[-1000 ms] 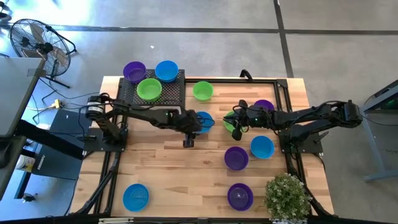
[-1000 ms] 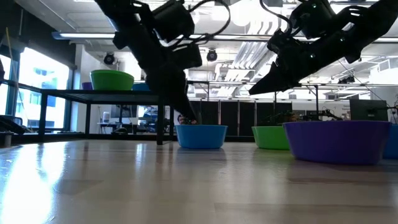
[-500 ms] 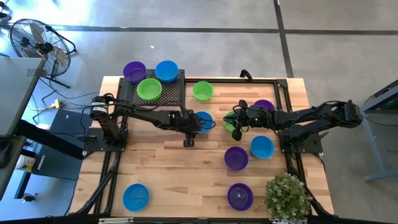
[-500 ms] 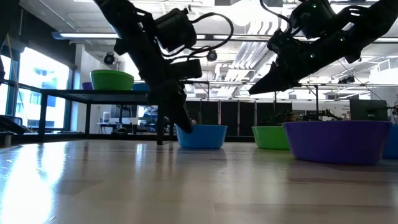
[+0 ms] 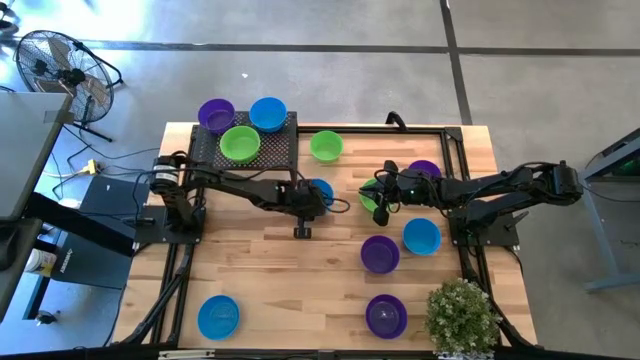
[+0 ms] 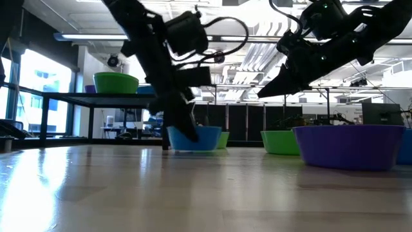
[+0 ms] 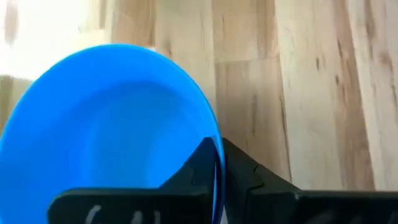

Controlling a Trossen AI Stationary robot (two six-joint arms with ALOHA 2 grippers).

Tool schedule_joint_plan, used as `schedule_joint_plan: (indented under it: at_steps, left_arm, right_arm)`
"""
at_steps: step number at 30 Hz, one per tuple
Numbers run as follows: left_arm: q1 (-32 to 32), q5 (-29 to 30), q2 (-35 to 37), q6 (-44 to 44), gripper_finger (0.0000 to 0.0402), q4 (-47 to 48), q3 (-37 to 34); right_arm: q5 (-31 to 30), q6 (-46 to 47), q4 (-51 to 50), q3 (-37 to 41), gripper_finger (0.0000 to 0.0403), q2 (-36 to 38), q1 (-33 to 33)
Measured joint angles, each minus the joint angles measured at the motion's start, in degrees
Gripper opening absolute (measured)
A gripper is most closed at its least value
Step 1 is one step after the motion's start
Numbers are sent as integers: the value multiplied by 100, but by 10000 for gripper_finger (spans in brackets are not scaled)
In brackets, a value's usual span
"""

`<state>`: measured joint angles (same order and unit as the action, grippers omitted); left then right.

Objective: Pick & Place Mini bowls
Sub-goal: Stack the blue bowl on top of the blue bowl on the shelf

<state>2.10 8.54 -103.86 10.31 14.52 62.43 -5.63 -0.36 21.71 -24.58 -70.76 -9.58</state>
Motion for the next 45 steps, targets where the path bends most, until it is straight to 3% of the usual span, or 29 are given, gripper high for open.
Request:
schedule_joint_plan:
  at_steps: [14, 20, 25, 34, 45]
  left_arm:
    - [-411, -162, 50, 85, 2, 2629, 2126]
    - [-399, -217, 700, -65, 2, 2934, 2229]
    - [-283, 297, 1442, -237, 1, 3213, 2225]
    - [1177, 380, 2379, -657, 0, 3749, 2221]
    - [3276, -137, 2248, -136, 0, 3454, 2231]
  right_arm:
    - [1, -13, -5, 0, 30, -1, 0]
    - [1, -13, -55, 0, 31, -1, 0]
    - [1, -13, -103, 0, 26, -1, 0]
    - [1, -13, 2, 0, 25, -1, -2]
    - [3, -11, 0, 0, 20, -1, 0]
